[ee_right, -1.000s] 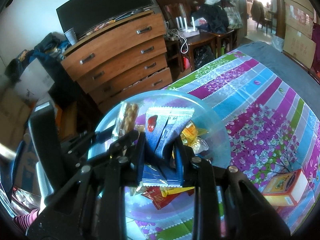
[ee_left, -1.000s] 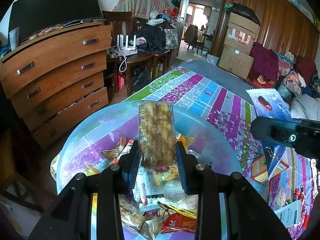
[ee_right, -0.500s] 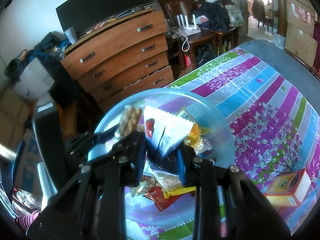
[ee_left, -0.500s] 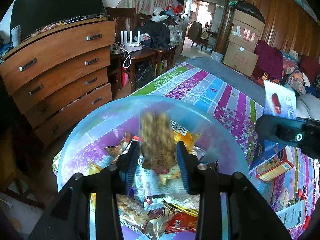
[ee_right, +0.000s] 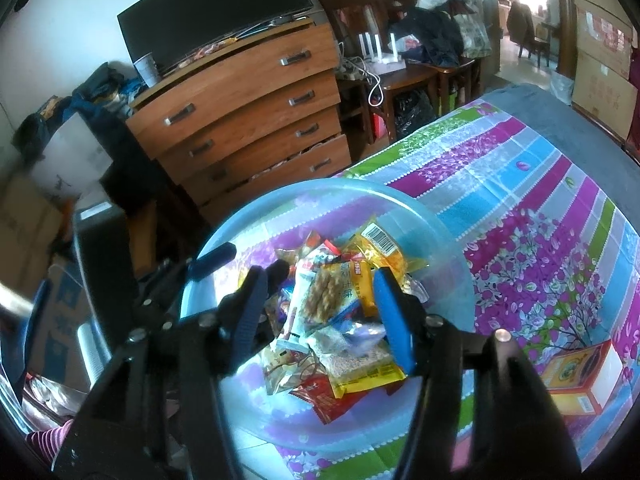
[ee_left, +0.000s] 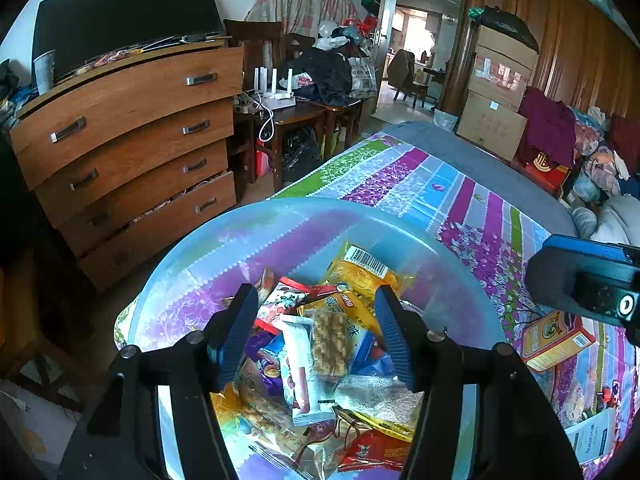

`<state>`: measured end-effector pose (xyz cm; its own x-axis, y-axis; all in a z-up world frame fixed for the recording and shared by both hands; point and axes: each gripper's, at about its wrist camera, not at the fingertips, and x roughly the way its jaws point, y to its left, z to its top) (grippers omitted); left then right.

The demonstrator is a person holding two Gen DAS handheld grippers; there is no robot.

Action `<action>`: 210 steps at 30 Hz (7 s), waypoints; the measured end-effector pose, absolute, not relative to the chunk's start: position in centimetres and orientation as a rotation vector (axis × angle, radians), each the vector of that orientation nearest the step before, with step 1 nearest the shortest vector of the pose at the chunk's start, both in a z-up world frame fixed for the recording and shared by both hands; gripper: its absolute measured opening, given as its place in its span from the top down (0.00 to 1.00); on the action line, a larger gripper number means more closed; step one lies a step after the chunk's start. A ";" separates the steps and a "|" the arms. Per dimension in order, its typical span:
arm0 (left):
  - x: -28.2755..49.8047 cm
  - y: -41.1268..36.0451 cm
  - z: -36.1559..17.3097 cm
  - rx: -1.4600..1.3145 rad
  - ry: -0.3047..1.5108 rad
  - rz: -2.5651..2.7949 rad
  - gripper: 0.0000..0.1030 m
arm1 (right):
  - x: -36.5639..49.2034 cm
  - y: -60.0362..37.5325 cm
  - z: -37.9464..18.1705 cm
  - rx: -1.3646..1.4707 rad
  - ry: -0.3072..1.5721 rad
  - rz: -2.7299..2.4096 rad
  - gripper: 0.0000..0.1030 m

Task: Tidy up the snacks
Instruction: 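Open both grippers to release the packets into the bowl, then move both grippers back to the snacks on the bedspread, then grasp the red candy stick packet with the right gripper while the left approaches a beige packet, then grasp the beige bread packet with the left gripper and lift it, then carry the beige packet and the red candy stick over the clear bowl, then open both grippers to drop the packets into the bowl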

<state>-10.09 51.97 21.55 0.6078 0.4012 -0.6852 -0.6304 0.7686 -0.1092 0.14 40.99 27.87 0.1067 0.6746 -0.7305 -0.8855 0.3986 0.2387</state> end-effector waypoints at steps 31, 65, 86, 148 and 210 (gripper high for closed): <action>-13.3 37.1 27.4 -0.174 0.536 0.305 0.32 | -2.7 3.0 28.0 -0.015 0.681 0.698 0.16; -6.6 9.3 18.1 -0.126 0.824 -0.331 0.31 | -5.2 -10.1 8.5 -0.013 0.977 0.736 0.77; 6.1 -2.1 1.9 -0.126 1.068 -0.447 0.21 | -3.9 -23.5 6.3 0.414 1.015 0.479 0.77; -11.0 38.0 33.8 -0.210 0.388 0.291 0.35 | 1.9 14.6 36.0 -0.009 0.555 1.001 0.77; -11.7 53.7 23.5 -0.341 0.593 0.544 0.35 | 0.6 40.2 28.8 -0.260 0.909 1.224 0.77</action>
